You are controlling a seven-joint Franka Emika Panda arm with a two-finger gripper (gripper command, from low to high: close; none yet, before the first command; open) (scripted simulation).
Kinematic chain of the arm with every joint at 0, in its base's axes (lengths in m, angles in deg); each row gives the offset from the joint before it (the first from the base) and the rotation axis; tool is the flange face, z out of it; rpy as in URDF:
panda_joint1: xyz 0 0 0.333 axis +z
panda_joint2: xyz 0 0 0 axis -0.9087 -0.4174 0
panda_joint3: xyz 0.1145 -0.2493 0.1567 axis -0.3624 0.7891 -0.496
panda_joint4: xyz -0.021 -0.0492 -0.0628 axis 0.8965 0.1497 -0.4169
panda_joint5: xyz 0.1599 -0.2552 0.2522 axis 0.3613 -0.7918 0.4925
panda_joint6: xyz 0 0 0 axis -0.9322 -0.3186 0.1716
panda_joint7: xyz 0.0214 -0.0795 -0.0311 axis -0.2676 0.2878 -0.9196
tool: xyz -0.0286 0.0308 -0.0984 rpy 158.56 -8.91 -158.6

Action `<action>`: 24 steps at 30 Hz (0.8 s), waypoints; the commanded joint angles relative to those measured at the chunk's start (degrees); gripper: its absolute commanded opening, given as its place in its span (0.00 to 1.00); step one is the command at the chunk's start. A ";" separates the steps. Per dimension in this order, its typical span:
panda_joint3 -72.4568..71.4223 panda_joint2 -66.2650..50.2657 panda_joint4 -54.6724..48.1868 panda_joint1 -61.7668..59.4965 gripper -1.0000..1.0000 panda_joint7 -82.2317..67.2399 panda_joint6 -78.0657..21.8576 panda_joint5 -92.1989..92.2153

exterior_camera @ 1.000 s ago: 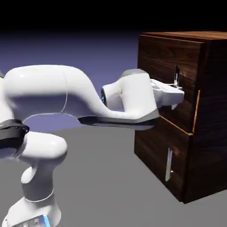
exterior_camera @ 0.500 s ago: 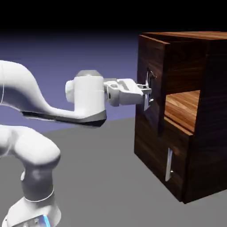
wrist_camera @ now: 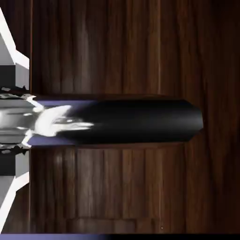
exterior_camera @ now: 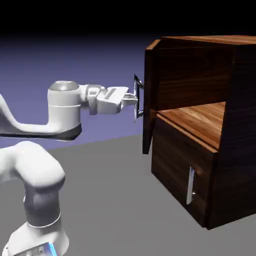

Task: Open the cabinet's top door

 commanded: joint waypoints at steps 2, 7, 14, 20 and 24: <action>-4.14 0.61 0.15 0.98 0.00 -0.89 -3.40 5.01; -14.52 -0.04 -1.09 3.21 0.00 -1.83 -12.14 16.53; -29.05 -5.59 -6.96 3.26 0.00 -0.92 -25.06 30.91; -41.51 -12.92 -16.24 -1.96 0.00 0.87 -36.78 41.35; -49.78 -17.75 -24.24 -8.41 0.00 2.03 -44.67 46.90</action>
